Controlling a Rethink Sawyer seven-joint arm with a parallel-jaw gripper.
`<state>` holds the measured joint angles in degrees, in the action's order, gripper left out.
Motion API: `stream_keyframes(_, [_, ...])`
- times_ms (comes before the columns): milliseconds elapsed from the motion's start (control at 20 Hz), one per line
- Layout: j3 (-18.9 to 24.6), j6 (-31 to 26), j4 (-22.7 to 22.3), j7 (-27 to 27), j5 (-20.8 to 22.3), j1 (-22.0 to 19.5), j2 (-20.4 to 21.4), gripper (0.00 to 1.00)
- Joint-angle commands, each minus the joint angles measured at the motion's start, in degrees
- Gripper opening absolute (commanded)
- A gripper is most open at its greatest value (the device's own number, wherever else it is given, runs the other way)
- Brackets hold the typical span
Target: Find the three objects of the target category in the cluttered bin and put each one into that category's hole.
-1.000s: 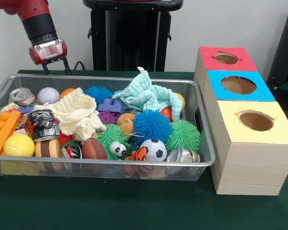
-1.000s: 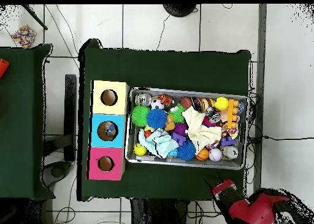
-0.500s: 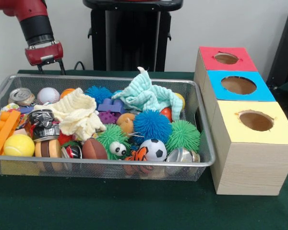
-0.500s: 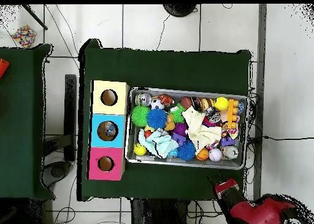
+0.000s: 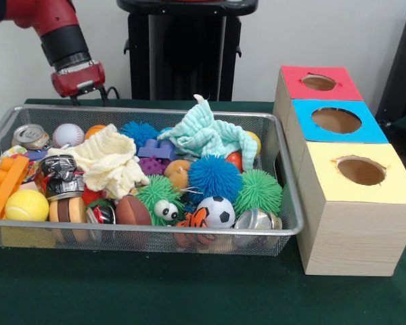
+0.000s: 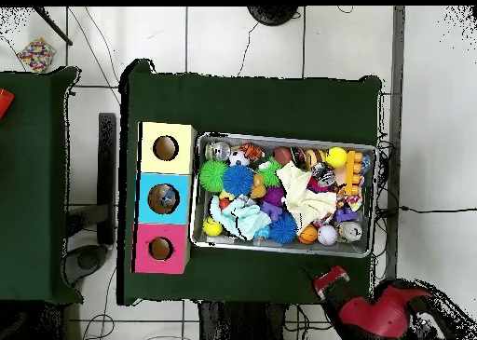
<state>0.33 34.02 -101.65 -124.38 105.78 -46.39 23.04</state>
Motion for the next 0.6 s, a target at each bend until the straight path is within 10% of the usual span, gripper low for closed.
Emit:
stream_keyframes(50, [-1.6, -3.1, 2.4, -2.9, 7.6, 8.6, -3.5, 1.0])
stream_keyframes(600, [-14.9, -0.5, 6.0, -17.5, 14.5, 25.3, -8.1, 1.0])
